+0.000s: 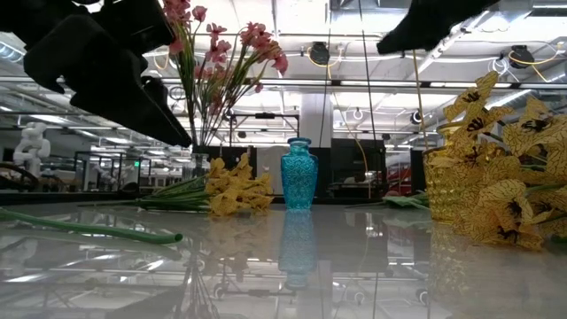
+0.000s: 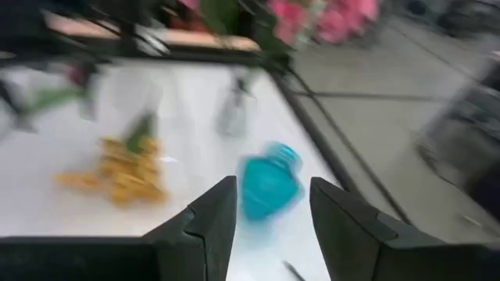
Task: Sort flowers into vase by color
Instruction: Put the top red flower into the blue vase
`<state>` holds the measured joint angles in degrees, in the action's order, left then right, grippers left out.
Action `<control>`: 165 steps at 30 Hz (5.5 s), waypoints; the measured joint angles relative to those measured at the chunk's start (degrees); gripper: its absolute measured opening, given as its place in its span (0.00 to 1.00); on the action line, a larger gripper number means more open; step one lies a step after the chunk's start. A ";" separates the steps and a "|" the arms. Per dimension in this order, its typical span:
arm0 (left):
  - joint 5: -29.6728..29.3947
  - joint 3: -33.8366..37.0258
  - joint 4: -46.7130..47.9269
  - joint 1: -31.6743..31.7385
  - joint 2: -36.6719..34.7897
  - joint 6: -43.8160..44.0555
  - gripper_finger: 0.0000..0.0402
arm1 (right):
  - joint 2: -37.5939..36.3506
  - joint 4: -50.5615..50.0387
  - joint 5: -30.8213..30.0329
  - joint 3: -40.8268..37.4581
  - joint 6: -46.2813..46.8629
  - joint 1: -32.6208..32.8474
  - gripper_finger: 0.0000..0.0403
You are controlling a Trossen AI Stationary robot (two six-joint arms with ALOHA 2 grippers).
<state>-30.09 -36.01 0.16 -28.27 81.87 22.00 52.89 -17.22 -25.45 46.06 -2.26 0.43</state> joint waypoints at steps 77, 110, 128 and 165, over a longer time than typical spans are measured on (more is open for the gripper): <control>-3.21 0.00 -4.17 -0.74 0.61 -0.10 0.82 | 32.58 8.08 -1.96 -14.36 47.49 -19.55 0.45; -3.19 -0.02 -4.15 -0.76 0.61 -0.46 0.82 | 23.85 8.97 -2.98 -14.36 43.15 -18.62 0.01; 4.55 -1.15 -34.55 2.70 0.59 -16.76 0.82 | -2.50 49.01 0.47 -14.36 19.57 -7.22 0.01; 16.55 -19.58 -31.36 19.11 6.71 -16.84 0.82 | 26.59 89.69 13.87 -2.78 2.52 6.88 0.01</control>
<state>-13.54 -55.59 -31.20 -9.16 88.58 5.16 79.48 72.47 -11.57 43.28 0.25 7.31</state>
